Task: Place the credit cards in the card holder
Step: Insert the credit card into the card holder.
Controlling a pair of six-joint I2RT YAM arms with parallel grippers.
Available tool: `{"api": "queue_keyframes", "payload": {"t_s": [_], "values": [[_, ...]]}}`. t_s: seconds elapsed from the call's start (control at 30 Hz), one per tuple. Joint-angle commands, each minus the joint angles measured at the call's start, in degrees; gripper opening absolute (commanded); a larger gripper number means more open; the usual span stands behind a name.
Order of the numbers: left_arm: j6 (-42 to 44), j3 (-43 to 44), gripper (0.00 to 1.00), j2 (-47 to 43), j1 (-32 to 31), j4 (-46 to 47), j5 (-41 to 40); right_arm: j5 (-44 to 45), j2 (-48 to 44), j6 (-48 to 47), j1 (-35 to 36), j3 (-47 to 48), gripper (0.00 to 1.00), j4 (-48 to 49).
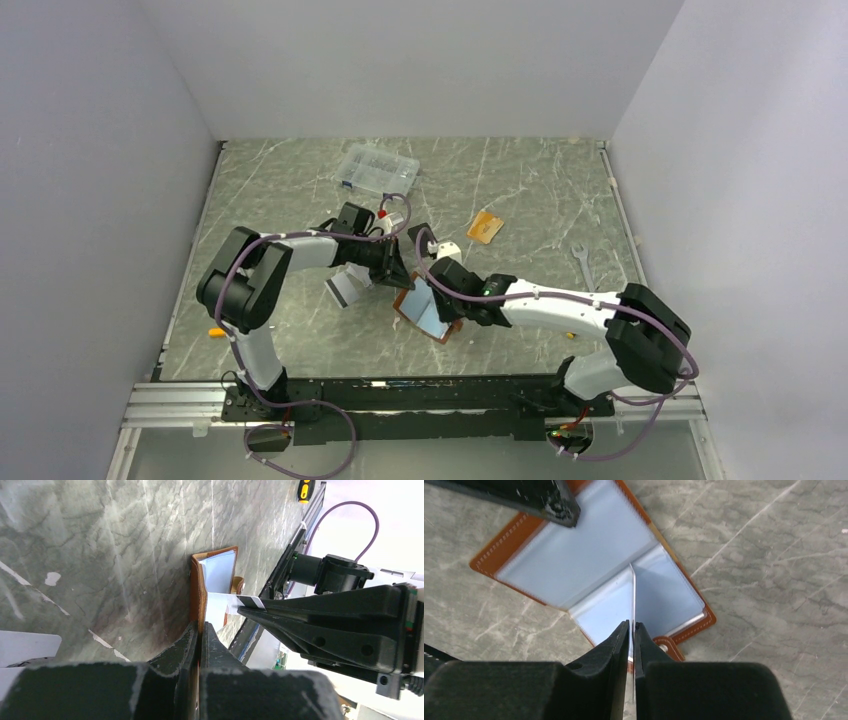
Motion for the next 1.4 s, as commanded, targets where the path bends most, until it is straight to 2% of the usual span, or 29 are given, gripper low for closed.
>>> {"api": "queue_keyframes", "payload": {"t_s": [0.0,0.1,0.23,0.33,0.6,0.7,0.83,0.97,1.07,1.23,1.37], "values": [[0.5,0.2,0.0,-2.3,-0.9,1.3,0.8,-3.4,0.7,-3.1,-2.2,4.1,0.12,-0.8],[0.7,0.2,0.0,-2.3,-1.0,1.1,0.7,-4.9,1.1,-3.9,-3.2,4.9,0.11,-1.0],[0.9,0.1,0.0,-2.5,-1.0,0.9,0.4,-6.4,2.0,-4.1,-3.7,5.3,0.0,-1.4],[1.1,0.2,0.0,-2.5,-1.0,0.6,0.1,-7.9,2.5,-4.3,-3.8,5.2,0.0,-1.9],[1.2,0.4,0.0,-2.6,-1.0,0.4,0.0,-11.9,3.7,-5.3,-4.9,6.6,0.15,-5.2],[1.3,0.4,0.0,-2.8,-1.0,0.3,0.0,-13.3,4.4,-5.7,-5.3,7.5,0.17,-6.4],[1.4,0.4,0.0,-3.0,-1.0,0.3,-0.1,-12.9,4.5,-5.5,-5.6,8.1,0.0,-6.8],[1.6,0.1,0.0,-2.8,-1.0,-0.2,-0.8,-11.6,3.7,-2.8,-6.6,8.1,0.0,-6.8],[2.1,-0.1,0.05,-2.3,-1.0,-0.8,-1.9,-13.8,0.5,2.9,-8.3,4.2,0.0,-1.9],[3.4,-0.5,0.16,-1.6,-1.1,-1.2,-2.0,-22.2,-1.9,12.3,-9.7,-5.2,0.0,13.1],[3.9,-1.7,0.18,-1.8,-1.2,-0.8,-2.0,-26.1,-2.5,17.7,-11.5,-11.8,0.0,22.0]]}}
